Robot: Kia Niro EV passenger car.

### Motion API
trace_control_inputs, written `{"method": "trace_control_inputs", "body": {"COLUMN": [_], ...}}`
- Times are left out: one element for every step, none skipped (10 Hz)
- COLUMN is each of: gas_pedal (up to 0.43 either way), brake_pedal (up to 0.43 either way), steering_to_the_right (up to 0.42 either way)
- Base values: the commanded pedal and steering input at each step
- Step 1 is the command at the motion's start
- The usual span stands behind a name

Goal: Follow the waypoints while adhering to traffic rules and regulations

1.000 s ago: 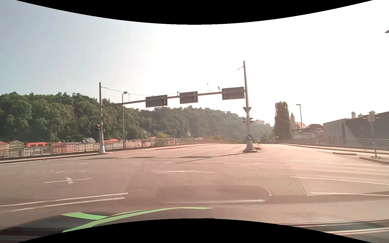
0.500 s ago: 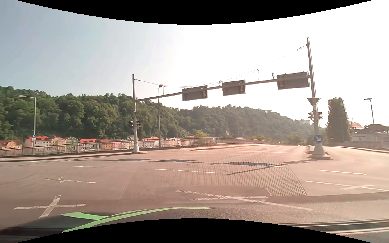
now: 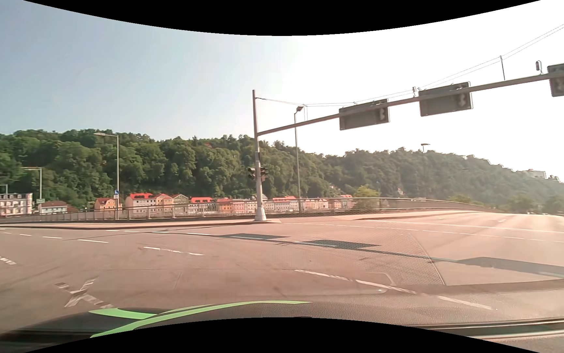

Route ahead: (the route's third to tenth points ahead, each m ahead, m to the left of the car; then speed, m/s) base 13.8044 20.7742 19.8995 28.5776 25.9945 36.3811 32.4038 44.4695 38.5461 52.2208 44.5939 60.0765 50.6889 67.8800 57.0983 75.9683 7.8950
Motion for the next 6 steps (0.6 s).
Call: {"method": "trace_control_inputs", "body": {"gas_pedal": [0.098,0.098,0.098,0.098,0.098,0.11], "brake_pedal": [0.0,0.0,0.0,0.0,0.0,0.0], "steering_to_the_right": [-0.271,-0.271,-0.271,-0.271,-0.27,-0.268]}}
